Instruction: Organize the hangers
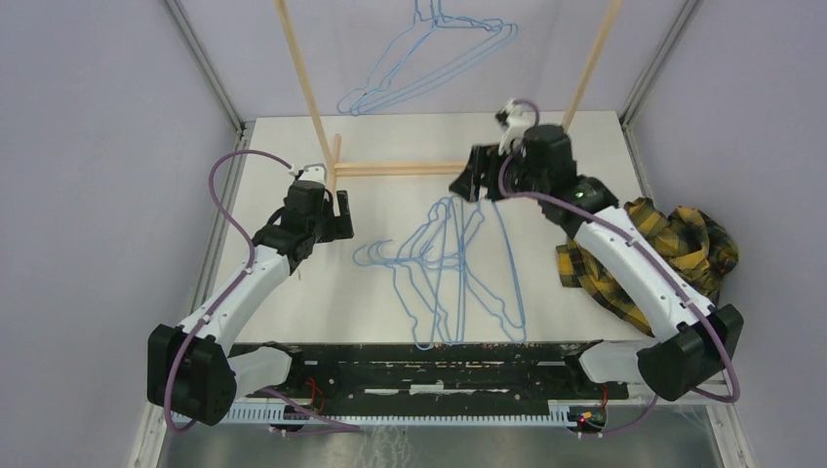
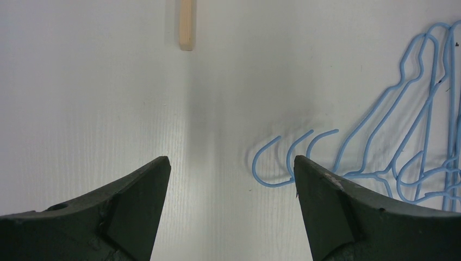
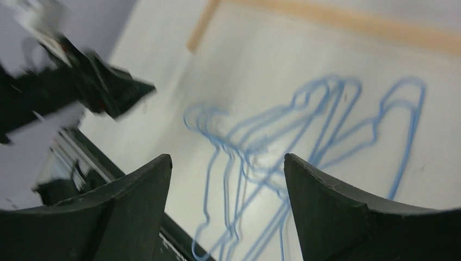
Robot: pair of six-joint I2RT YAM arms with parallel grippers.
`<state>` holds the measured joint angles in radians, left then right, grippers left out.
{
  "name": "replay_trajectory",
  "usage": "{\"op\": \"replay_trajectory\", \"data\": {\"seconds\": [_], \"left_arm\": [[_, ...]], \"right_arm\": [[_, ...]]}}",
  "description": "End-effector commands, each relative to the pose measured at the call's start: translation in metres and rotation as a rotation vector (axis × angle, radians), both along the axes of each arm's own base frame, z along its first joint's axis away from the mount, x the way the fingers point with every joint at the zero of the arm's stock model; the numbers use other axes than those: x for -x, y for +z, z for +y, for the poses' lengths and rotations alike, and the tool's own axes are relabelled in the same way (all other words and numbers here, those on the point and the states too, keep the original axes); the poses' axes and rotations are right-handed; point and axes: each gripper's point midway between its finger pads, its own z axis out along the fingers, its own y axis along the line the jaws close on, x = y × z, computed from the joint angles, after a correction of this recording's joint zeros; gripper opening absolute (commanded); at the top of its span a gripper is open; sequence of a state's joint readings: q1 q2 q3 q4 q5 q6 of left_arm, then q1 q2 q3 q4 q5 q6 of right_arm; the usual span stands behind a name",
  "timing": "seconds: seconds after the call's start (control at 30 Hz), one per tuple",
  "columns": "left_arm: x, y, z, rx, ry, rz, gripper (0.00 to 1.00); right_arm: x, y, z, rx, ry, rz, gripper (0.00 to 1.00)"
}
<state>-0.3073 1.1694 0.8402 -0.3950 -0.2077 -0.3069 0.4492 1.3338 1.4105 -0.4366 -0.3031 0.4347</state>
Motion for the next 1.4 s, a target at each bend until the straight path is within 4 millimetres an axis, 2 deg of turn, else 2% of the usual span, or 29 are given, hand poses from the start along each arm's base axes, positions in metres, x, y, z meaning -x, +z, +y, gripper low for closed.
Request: {"op": "replay_trajectory", "data": {"seconds": [0.0,0.1,0.2,0.3,0.37,0.63,1.0,1.13,1.27,1.37], "left_arm": [[-0.008,0.010,-0.004,0.026,0.013,-0.035,0.91],[-0.009,0.009,-0.004,0.024,0.015,-0.032,0.91],[-0.010,0.007,-0.005,0.028,0.016,-0.025,0.91],[-0.010,0.005,-0.006,0.033,0.014,-0.020,0.91],[-0.009,0.005,-0.005,0.028,0.015,-0.020,0.91],[-0.008,0.003,-0.004,0.024,0.015,-0.015,0.91],[-0.007,0.003,-0.004,0.025,0.016,-0.013,0.91],[-0.006,0.002,-0.002,0.019,0.021,-0.012,0.91],[-0.006,0.003,-0.002,0.019,0.021,-0.014,0.91],[-0.006,0.004,-0.002,0.020,0.021,-0.016,0.91]], "right_arm": [[0.055,-0.114,-0.008,0.237,0.049,0.174,0.80],[0.082,-0.168,-0.013,0.320,0.075,0.265,0.65],[0.095,-0.212,-0.025,0.404,0.068,0.340,0.57],[0.102,-0.244,-0.031,0.454,0.075,0.389,0.54],[0.105,-0.256,-0.028,0.451,0.092,0.416,0.52],[0.105,-0.289,-0.020,0.460,0.120,0.484,0.46],[0.114,-0.320,-0.026,0.494,0.111,0.548,0.44],[0.117,-0.329,-0.026,0.493,0.108,0.570,0.37],[0.117,-0.329,-0.024,0.485,0.109,0.574,0.21],[0.114,-0.318,-0.023,0.473,0.105,0.557,0.06]]}}
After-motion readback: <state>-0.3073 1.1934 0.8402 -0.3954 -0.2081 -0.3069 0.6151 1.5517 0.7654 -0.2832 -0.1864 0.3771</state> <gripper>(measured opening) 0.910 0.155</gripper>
